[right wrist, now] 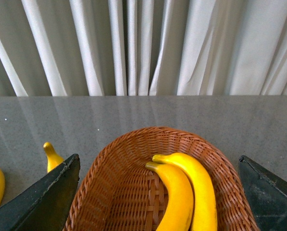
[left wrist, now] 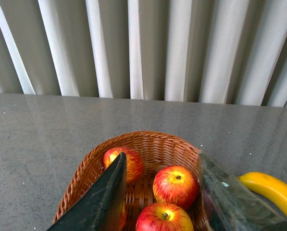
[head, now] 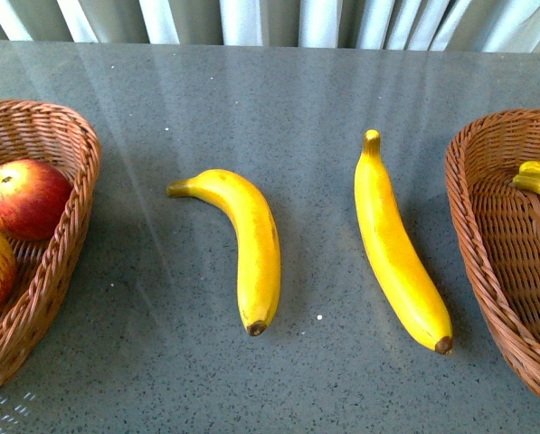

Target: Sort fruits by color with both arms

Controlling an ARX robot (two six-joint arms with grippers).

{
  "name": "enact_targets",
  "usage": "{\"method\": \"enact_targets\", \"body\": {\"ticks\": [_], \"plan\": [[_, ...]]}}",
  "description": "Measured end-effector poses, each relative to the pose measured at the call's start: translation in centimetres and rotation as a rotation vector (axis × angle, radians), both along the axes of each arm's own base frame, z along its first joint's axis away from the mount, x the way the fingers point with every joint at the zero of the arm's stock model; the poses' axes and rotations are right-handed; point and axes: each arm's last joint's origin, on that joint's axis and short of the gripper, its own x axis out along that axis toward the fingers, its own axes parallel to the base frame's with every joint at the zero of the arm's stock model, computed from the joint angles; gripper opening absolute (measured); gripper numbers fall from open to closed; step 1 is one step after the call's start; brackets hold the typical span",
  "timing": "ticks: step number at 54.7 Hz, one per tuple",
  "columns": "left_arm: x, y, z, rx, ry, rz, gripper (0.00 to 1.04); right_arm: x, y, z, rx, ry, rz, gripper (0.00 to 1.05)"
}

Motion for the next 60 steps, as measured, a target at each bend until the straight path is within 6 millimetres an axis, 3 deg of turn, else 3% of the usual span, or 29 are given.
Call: {"method": "enact_targets", "body": {"ticks": [14, 18, 40, 45, 49, 60], "plan": [[0.0, 0.0, 0.0, 0.000, 0.000, 0.000, 0.90, 0.0, 0.0, 0.0, 0.000, 0.000, 0.000, 0.96], [0.0, 0.0, 0.0, 0.000, 0.000, 0.000, 0.97, 0.0, 0.0, 0.0, 0.000, 0.000, 0.000, 0.96], [0.0, 0.0, 0.0, 0.000, 0.000, 0.000, 0.96, 0.0, 0.0, 0.0, 0.000, 0.001, 0.000, 0.96], [0.0, 0.0, 0.0, 0.000, 0.000, 0.000, 0.96, 0.2, 0.1, 0.1, 0.045, 0.280, 0.075, 0.96], [0.0, 0.0, 0.0, 0.000, 0.000, 0.000, 0.96, 2.0, 0.0, 0.9, 0.035, 0.493, 0.081, 0.96], [0.0, 0.0, 0.0, 0.000, 0.000, 0.000, 0.96, 8.3, 0.8, 3.4, -0.163, 0.412, 0.160, 0.96]]}}
